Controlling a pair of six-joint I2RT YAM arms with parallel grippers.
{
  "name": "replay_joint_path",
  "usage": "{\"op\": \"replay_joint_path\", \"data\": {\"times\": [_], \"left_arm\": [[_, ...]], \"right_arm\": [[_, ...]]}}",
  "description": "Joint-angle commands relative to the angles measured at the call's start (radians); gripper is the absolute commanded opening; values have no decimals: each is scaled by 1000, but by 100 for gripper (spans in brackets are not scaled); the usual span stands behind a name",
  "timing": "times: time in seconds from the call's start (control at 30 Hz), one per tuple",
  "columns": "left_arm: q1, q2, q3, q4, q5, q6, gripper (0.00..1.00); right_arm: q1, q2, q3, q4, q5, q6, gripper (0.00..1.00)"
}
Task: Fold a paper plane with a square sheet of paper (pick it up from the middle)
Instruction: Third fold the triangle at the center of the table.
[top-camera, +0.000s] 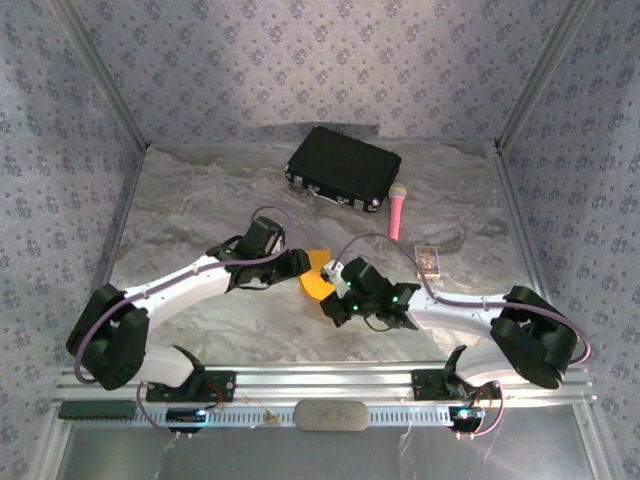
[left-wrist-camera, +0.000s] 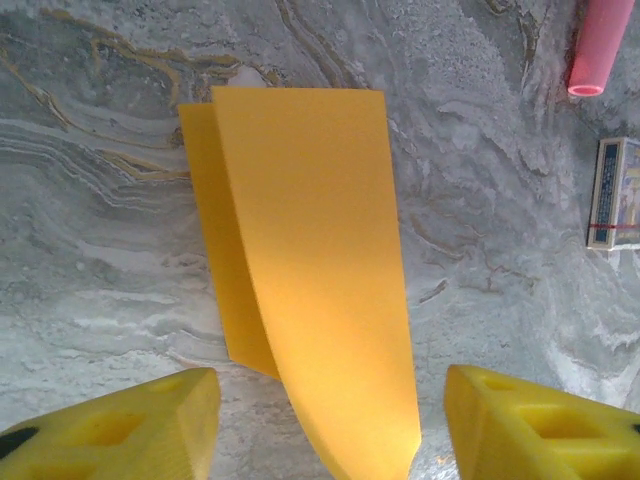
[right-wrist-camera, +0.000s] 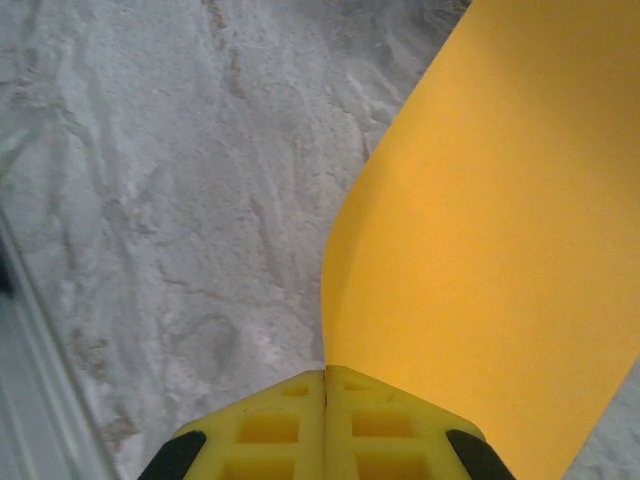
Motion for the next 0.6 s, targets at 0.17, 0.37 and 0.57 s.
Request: {"op": "replay_joint_path", "data": {"times": [0.17,0.37,0.57], "left_arm": [[23,9,42,5,44,44,40],[39,90,100,33,109,88,26],[40,212,150,72,160,107,17]], "right_arm": [[-74,45,35,-18,-239,138,1],[-72,55,2,73,-272,218,1],[-71,94,-20,150,-285,276,1]]}}
